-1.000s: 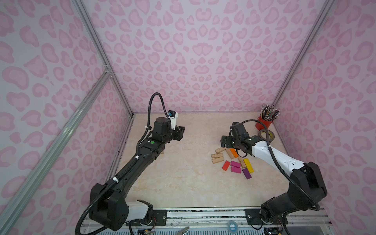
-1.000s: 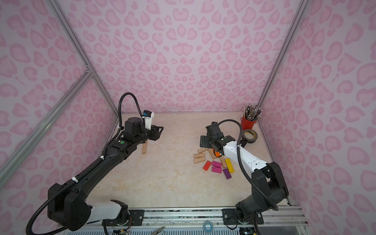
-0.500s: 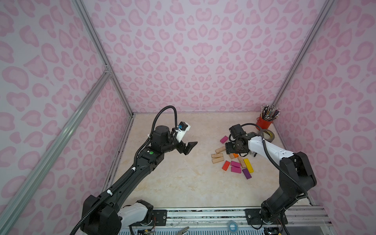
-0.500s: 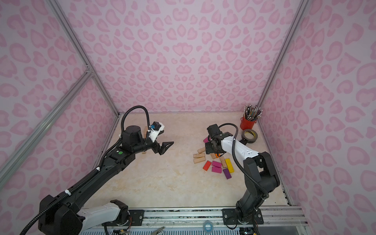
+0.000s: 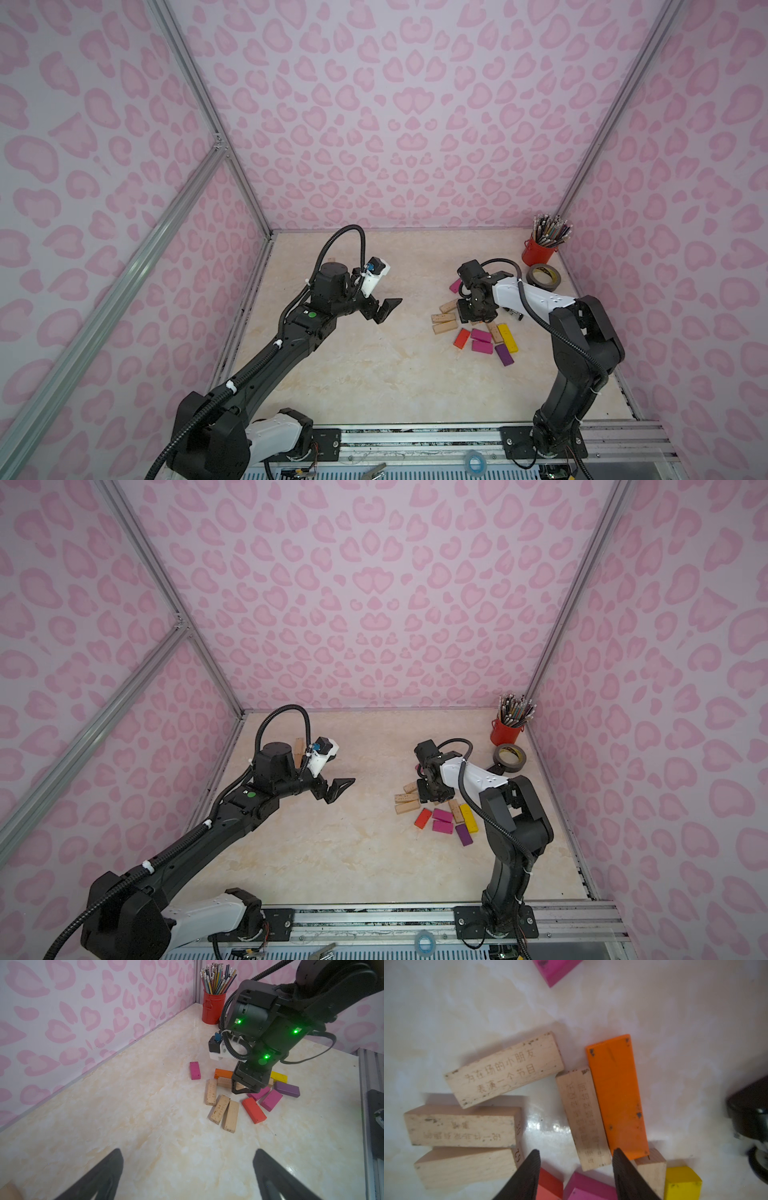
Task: Assemble the letter k with building blocks
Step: Pick up the building block from the center of the board.
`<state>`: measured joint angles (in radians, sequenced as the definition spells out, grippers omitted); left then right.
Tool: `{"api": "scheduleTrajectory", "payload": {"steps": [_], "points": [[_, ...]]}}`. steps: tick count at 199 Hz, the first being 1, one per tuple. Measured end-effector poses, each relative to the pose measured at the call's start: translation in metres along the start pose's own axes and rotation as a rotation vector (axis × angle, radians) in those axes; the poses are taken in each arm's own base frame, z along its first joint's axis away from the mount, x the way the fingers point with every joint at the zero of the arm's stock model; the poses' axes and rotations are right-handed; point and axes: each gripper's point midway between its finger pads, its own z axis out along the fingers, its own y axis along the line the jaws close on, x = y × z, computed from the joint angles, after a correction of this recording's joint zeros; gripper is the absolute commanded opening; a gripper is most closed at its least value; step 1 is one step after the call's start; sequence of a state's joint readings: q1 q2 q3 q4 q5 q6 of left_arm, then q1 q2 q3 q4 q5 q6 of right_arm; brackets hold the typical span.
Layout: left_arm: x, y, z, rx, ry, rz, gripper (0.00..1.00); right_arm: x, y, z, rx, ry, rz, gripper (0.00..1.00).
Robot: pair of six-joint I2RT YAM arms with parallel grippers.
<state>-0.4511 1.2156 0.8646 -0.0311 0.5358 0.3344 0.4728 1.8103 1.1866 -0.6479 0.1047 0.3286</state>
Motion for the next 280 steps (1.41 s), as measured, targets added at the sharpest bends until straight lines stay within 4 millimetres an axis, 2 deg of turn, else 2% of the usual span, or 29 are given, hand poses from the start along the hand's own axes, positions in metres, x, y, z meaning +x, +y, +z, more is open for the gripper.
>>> {"api": "scheduleTrajectory", "payload": {"steps": [45,76,99,136,201,236,256,280], "points": [[0.001,-0.001,0.001,0.006,0.001,-0.002,1.0,-0.001,-0.002,0.007,0.03,0.01,-0.006,0.53],[0.003,0.0,0.002,0.008,0.007,-0.005,1.0,-0.003,-0.004,0.008,0.043,0.006,-0.006,0.42],[0.004,0.0,0.004,0.009,0.012,-0.008,1.0,-0.004,-0.001,0.007,0.038,0.001,-0.009,0.4],[0.002,0.0,0.004,0.01,0.01,-0.007,0.99,-0.001,0.01,0.007,0.015,0.006,-0.014,0.38],[0.004,0.001,0.005,0.01,0.016,-0.01,1.0,0.0,0.011,0.017,0.022,0.03,-0.007,0.38],[0.004,0.001,0.005,0.007,0.017,-0.01,1.0,-0.002,0.011,0.017,0.021,0.027,-0.005,0.23],[0.004,0.004,0.005,0.001,0.017,-0.021,1.0,-0.004,0.007,0.01,0.039,0.009,0.006,0.21],[0.004,0.023,0.002,-0.058,0.019,-0.086,0.99,-0.026,0.009,-0.023,0.02,-0.094,0.053,0.2]]}}
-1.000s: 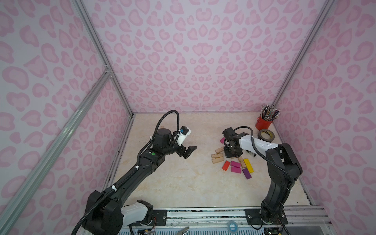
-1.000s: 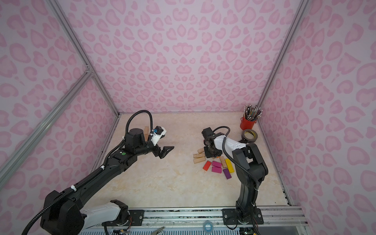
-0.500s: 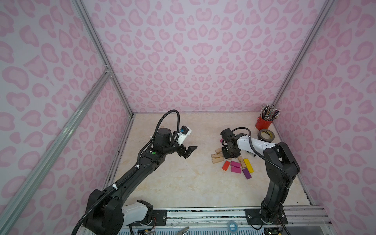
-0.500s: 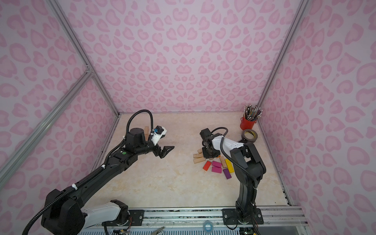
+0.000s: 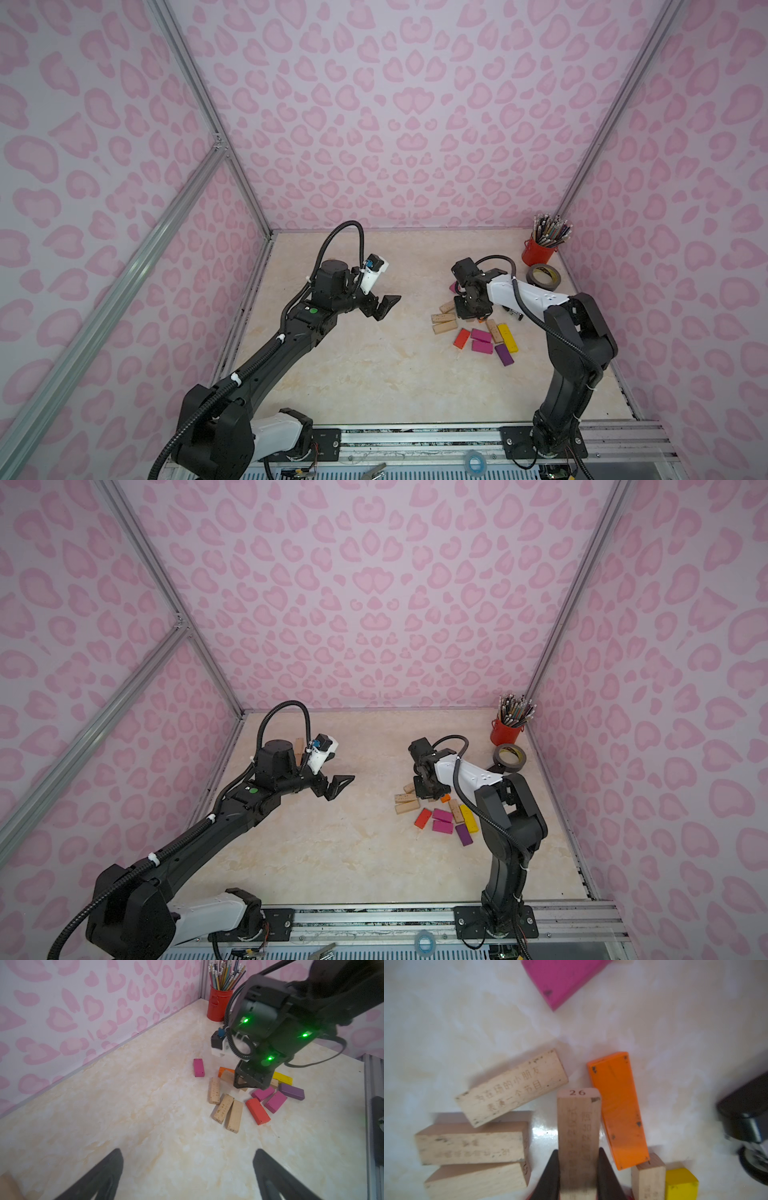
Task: Assemble the letter k with building blocks
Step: Pick up the building block from the center of the board, then place the building block at the center of the board.
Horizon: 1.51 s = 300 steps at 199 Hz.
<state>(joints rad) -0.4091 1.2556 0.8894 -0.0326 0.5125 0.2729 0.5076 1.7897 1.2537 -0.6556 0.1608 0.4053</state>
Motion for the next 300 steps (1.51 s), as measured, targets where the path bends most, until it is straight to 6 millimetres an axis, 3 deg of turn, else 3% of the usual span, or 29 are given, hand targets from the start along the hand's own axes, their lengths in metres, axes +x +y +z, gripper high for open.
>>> {"api": "scheduleTrajectory", "payload": {"steps": [23,50,81,128,174,225,257,278,300], "points": [[0.001,0.025,-0.003,-0.069,0.002,-0.097,0.98,-0.028,0.024,-0.032,-0.057,-0.127,0.047,0.2],[0.005,0.056,-0.007,-0.173,0.001,-0.218,0.96,-0.046,0.091,-0.047,-0.172,-0.212,0.074,0.18],[0.014,0.093,-0.015,-0.316,0.006,-0.356,0.93,-0.054,0.166,-0.029,-0.275,-0.232,0.134,0.15],[0.034,0.136,-0.029,-0.504,0.034,-0.516,0.92,-0.068,0.23,0.012,-0.325,-0.234,0.214,0.17],[0.046,0.149,-0.034,-0.582,0.071,-0.575,0.92,-0.068,0.252,0.044,-0.325,-0.206,0.251,0.25],[0.061,0.159,-0.035,-0.647,0.112,-0.623,0.86,-0.066,0.257,0.046,-0.339,-0.188,0.275,0.41],[0.065,0.161,-0.032,-0.661,0.133,-0.657,0.8,-0.066,0.253,0.026,-0.36,-0.2,0.265,0.44],[0.062,0.159,-0.026,-0.653,0.132,-0.675,0.76,-0.067,0.245,0.001,-0.391,-0.236,0.241,0.46],[0.055,0.149,-0.014,-0.633,0.138,-0.683,0.71,-0.063,0.224,-0.03,-0.404,-0.299,0.203,0.49]]}}
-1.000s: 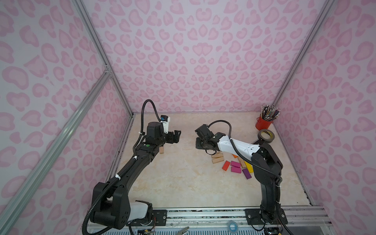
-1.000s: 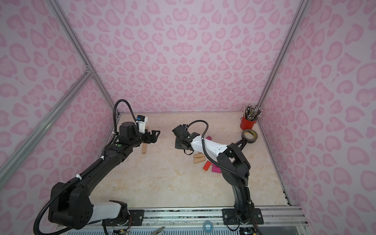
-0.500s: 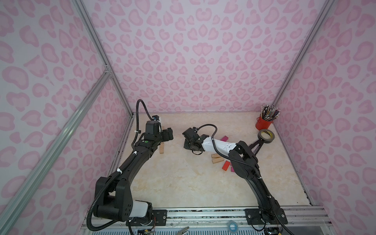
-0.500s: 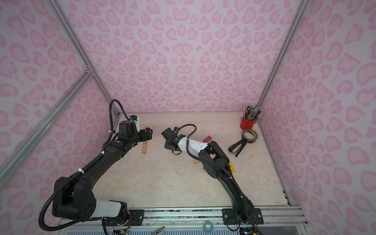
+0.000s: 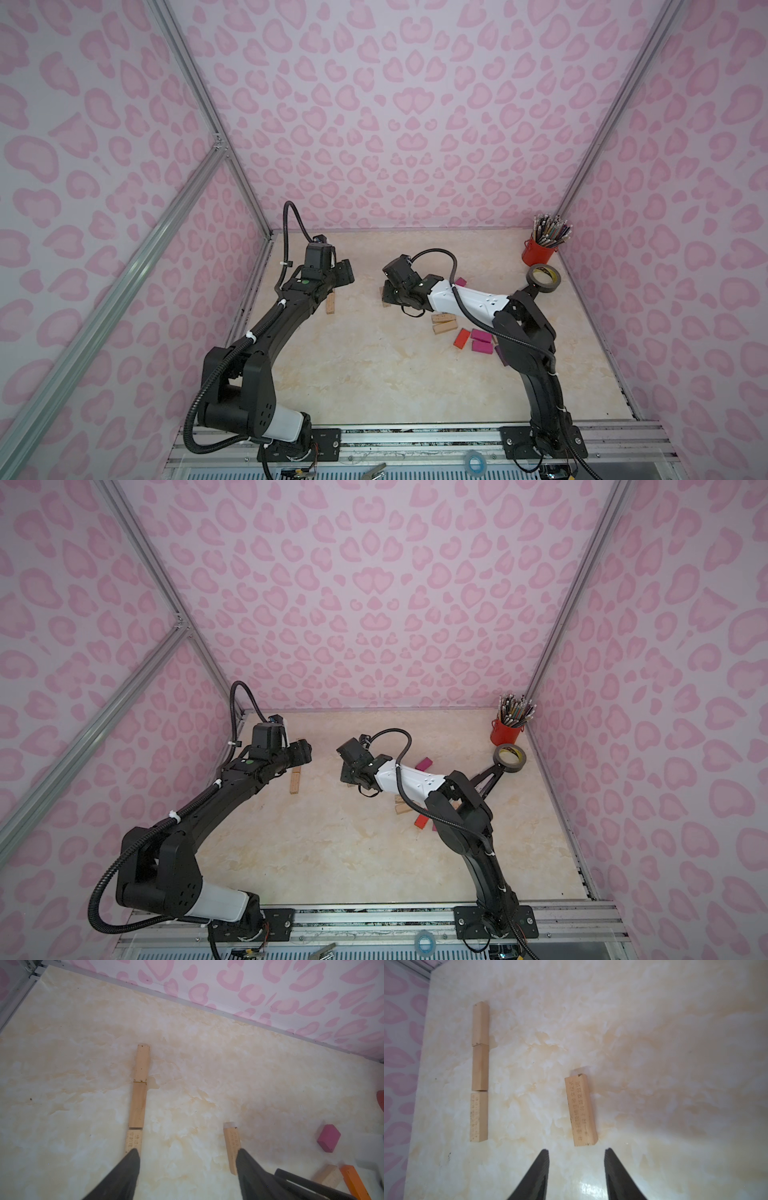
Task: Assemble the letter k with building blocks
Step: Place the building block at the center of the board, then pick up the building block from the center of the board.
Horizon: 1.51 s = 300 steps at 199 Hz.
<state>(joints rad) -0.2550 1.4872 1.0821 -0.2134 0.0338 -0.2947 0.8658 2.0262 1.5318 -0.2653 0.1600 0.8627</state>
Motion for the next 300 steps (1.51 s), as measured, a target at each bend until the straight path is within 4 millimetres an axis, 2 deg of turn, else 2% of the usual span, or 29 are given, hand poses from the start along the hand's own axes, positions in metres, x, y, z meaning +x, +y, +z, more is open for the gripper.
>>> {"api": "scheduleTrajectory", "payload": {"steps": [18,48,72,93,125,180,232,267,300], "points": [[0.007,-0.018,0.007,0.007,0.023,-0.003,0.67,-0.008,-0.011,-0.034,-0.018,-0.066,-0.061,0.53],[0.032,-0.054,0.029,0.012,0.098,0.015,0.66,-0.017,-0.039,-0.085,-0.02,-0.183,-0.174,0.58],[0.054,-0.076,0.052,0.004,0.167,0.044,0.65,-0.018,-0.062,-0.11,-0.008,-0.235,-0.233,0.6],[0.067,-0.08,0.073,-0.029,0.217,0.061,0.65,-0.018,-0.079,-0.122,0.005,-0.261,-0.245,0.62],[0.078,-0.088,0.099,-0.061,0.274,0.085,0.64,-0.018,-0.095,-0.125,0.027,-0.27,-0.245,0.68],[0.103,-0.088,0.126,-0.114,0.374,0.128,0.54,-0.018,-0.1,-0.12,0.021,-0.254,-0.235,0.72],[0.125,-0.076,0.134,-0.174,0.438,0.154,0.47,-0.014,-0.105,-0.118,0.017,-0.238,-0.233,0.72],[0.125,-0.071,0.136,-0.201,0.429,0.162,0.3,-0.014,-0.105,-0.118,0.013,-0.235,-0.234,0.72],[0.124,-0.07,0.136,-0.198,0.429,0.174,0.26,-0.014,-0.105,-0.118,0.013,-0.235,-0.234,0.73]]}}
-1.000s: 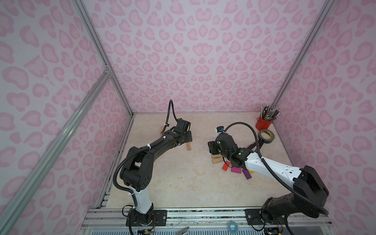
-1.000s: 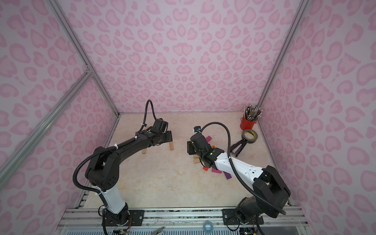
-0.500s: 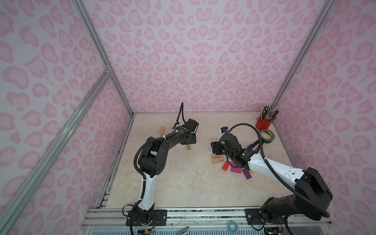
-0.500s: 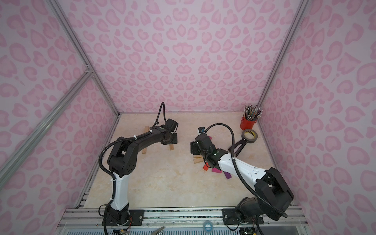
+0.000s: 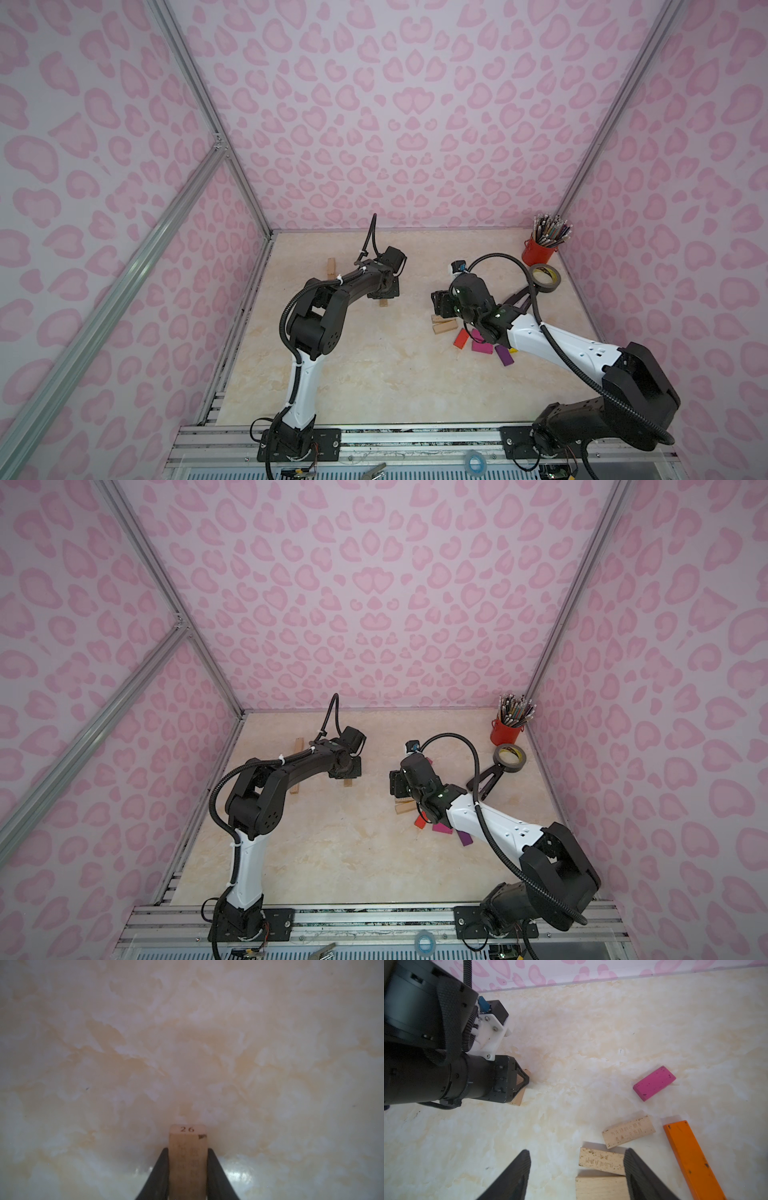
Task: Assemble the letter k with building blocks
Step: Pick up the building block from the center of the board, then assemble the building block at the center of the board.
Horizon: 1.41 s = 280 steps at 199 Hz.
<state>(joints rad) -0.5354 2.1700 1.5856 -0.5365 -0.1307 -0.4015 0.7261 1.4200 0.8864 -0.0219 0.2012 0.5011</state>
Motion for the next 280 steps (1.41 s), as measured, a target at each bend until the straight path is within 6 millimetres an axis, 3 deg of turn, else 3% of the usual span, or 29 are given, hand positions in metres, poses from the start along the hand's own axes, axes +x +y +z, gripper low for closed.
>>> {"api": "scheduleTrajectory", "payload": {"steps": [38,69,114,144,193,280], "points": [[-0.01,0.013,-0.005,0.043,0.009,0.072,0.2,-0.002,0.001,-0.001,-0.006,-0.004,0.001,0.76],[-0.038,0.037,-0.017,0.068,-0.03,0.175,0.19,-0.006,0.002,-0.005,-0.014,-0.016,-0.006,0.83],[-0.071,0.077,-0.029,0.111,-0.08,0.318,0.2,-0.009,0.0,-0.012,-0.016,-0.033,-0.012,0.85],[-0.087,0.074,-0.037,0.108,-0.122,0.481,0.23,-0.008,-0.001,-0.013,-0.017,-0.035,-0.012,0.86],[-0.093,0.091,-0.009,0.065,-0.083,0.634,0.24,-0.005,-0.002,-0.013,-0.015,-0.031,-0.004,0.87],[-0.087,0.116,0.019,0.041,-0.035,0.671,0.27,-0.007,-0.002,-0.014,-0.017,-0.035,0.016,0.89]]}}
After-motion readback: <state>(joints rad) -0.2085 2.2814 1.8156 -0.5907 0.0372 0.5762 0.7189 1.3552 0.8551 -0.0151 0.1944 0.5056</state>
